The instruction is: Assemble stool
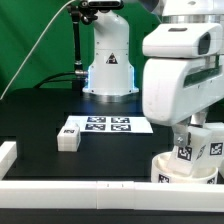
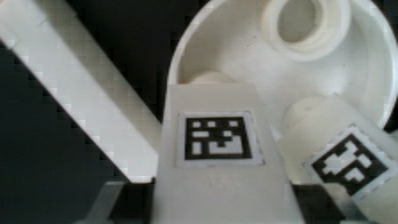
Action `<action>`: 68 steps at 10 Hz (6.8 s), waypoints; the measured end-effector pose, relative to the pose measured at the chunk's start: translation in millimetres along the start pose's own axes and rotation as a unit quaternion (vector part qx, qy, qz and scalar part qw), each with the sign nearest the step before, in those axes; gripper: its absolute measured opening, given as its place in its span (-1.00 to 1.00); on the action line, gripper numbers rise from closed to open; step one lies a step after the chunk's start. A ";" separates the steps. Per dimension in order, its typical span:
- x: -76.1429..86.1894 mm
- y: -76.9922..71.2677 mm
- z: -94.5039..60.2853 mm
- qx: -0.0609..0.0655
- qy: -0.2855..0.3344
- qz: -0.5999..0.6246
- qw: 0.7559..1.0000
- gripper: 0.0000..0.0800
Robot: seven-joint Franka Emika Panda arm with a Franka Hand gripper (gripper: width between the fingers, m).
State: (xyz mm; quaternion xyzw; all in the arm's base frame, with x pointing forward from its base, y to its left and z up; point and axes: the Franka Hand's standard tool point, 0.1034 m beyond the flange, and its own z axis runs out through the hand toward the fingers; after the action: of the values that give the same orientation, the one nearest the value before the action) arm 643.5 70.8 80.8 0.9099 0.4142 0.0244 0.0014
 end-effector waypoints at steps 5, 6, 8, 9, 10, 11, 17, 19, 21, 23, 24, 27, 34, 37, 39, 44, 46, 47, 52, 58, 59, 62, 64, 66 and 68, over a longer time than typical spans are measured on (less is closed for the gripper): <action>-1.8 -3.5 0.0 -0.010 0.054 0.235 0.970 -0.15; 0.0 -3.1 0.3 -0.010 0.076 0.305 0.949 -0.15; 8.9 -11.1 0.9 -0.010 0.095 0.390 0.916 -0.15; 12.0 -14.1 1.7 -0.003 0.099 0.430 0.898 -0.15; 15.1 -14.9 2.1 0.003 0.107 0.473 0.874 -0.15; 18.1 -14.5 2.3 0.007 0.116 0.506 0.855 -0.14; 25.9 -21.9 3.2 0.038 0.118 0.672 0.730 -0.14; 28.1 -25.2 4.0 0.049 0.113 0.740 0.661 -0.14; 28.7 -27.0 4.7 0.050 0.109 0.791 0.600 -0.14; 27.7 -26.5 3.8 0.055 0.106 0.820 0.560 -0.14; 27.0 -26.2 3.6 0.059 0.105 0.827 0.549 -0.14; 27.1 -26.2 3.6 0.059 0.105 0.824 0.553 -0.01; 22.7 -20.1 -10.3 0.046 0.104 0.726 0.679 0.62; 28.9 -24.7 -12.2 0.017 0.100 0.579 0.809 0.62; 32.1 -21.1 -18.6 0.008 0.094 0.483 0.870 0.62; 24.8 -12.5 -17.2 -0.021 0.089 0.299 0.950 0.62; 26.8 -15.0 -14.4 -0.036 0.079 0.205 0.975 0.62; 27.3 -15.9 -14.7 -0.043 0.068 0.131 0.988 0.62; 28.3 -11.6 -16.0 -0.050 0.030 -0.075 0.995 0.62; 41.2 -11.0 -8.1 -0.070 -0.027 -0.355 0.932 0.62; 39.2 -8.8 -7.8 -0.070 -0.029 -0.367 0.927 0.62; 41.5 -13.7 -0.8 -0.068 -0.052 -0.461 0.883 0.62; 47.1 -21.2 1.2 -0.067 -0.052 -0.467 0.880 0.62; 47.4 -21.8 1.6 -0.067 -0.051 -0.465 0.881 0.55; 43.1 -19.5 3.2 -0.065 -0.053 -0.462 0.883 0.21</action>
Offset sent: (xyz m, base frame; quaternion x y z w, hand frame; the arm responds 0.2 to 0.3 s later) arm -0.0250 -0.0023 -0.0003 -0.0188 0.0993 0.3084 0.9459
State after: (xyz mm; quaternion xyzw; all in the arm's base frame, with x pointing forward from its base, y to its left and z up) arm 657.2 116.1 79.1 0.6129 0.7846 -0.0001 0.0933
